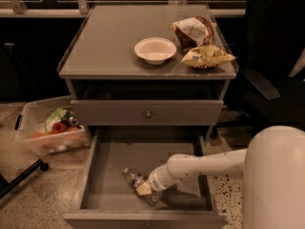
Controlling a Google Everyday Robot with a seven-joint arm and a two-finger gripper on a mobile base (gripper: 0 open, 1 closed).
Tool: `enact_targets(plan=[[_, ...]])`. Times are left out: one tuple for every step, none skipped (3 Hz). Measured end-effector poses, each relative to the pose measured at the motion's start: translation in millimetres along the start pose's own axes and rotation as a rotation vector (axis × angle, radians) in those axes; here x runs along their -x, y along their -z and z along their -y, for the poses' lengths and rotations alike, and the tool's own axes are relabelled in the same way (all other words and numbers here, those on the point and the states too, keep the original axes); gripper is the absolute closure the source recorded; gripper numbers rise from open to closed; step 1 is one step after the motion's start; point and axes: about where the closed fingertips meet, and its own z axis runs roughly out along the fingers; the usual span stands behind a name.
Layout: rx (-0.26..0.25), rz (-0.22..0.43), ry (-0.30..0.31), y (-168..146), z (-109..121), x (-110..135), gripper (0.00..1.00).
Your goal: Place water bottle into middle drawer
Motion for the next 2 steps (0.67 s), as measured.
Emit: enact_targets(plan=[[-0.051,0.055,-0.016,16,5,-2,0.35],[-0.114,0.144,0.009,46,5,9,0.12]])
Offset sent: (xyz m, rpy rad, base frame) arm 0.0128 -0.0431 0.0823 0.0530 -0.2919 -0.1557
